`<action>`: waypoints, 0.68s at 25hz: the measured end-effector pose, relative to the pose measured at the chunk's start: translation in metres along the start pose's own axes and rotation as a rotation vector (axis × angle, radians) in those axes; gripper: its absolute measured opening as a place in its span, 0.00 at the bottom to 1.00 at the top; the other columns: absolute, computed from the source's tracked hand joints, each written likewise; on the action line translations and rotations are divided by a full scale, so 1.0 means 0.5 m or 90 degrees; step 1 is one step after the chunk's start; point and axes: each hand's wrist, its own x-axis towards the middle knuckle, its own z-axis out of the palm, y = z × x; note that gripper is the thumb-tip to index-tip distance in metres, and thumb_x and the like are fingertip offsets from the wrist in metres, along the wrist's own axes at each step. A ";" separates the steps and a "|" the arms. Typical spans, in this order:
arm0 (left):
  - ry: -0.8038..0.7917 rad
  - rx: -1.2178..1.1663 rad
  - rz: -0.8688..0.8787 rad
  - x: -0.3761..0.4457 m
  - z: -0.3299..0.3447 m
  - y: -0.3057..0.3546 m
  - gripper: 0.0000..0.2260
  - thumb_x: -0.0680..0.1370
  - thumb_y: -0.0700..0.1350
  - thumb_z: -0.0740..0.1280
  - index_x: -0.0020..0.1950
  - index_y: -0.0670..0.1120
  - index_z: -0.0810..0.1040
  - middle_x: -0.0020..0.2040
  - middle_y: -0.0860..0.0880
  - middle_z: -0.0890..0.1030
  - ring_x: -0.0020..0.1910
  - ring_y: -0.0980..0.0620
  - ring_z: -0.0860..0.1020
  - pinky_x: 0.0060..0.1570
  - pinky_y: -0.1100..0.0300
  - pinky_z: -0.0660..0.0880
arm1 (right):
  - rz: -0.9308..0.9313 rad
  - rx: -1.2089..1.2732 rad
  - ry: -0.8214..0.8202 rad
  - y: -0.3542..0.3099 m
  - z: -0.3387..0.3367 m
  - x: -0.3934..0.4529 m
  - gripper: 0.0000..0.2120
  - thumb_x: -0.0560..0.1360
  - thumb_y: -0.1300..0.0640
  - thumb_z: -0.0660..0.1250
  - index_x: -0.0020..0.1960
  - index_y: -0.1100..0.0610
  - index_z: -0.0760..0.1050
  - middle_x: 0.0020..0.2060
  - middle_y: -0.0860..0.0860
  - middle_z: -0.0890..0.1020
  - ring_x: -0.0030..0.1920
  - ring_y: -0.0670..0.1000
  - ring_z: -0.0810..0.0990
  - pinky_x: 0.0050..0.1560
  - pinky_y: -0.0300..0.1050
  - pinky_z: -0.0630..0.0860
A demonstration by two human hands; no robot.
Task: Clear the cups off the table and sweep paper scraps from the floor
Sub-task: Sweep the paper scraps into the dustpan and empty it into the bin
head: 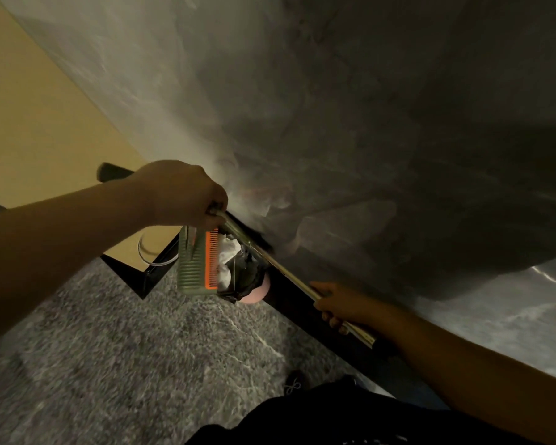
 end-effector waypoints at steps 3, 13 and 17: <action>0.027 -0.002 0.005 0.014 -0.011 -0.001 0.17 0.73 0.64 0.60 0.54 0.58 0.80 0.33 0.55 0.79 0.32 0.53 0.77 0.31 0.61 0.74 | -0.005 -0.007 0.003 -0.004 -0.006 -0.001 0.25 0.79 0.65 0.59 0.75 0.52 0.61 0.31 0.54 0.74 0.18 0.42 0.69 0.20 0.34 0.67; 0.034 0.001 -0.004 0.066 -0.012 0.004 0.17 0.75 0.63 0.62 0.57 0.56 0.80 0.34 0.58 0.75 0.32 0.55 0.71 0.27 0.65 0.61 | -0.026 -0.017 -0.008 -0.014 -0.013 -0.016 0.25 0.79 0.64 0.60 0.74 0.50 0.63 0.31 0.54 0.73 0.20 0.43 0.69 0.20 0.35 0.67; -0.022 0.009 0.003 0.081 -0.003 0.023 0.18 0.76 0.64 0.61 0.59 0.57 0.78 0.34 0.58 0.70 0.32 0.56 0.70 0.31 0.62 0.67 | -0.033 0.000 -0.010 -0.028 -0.018 -0.014 0.25 0.79 0.65 0.59 0.74 0.51 0.63 0.31 0.53 0.73 0.18 0.41 0.68 0.20 0.34 0.67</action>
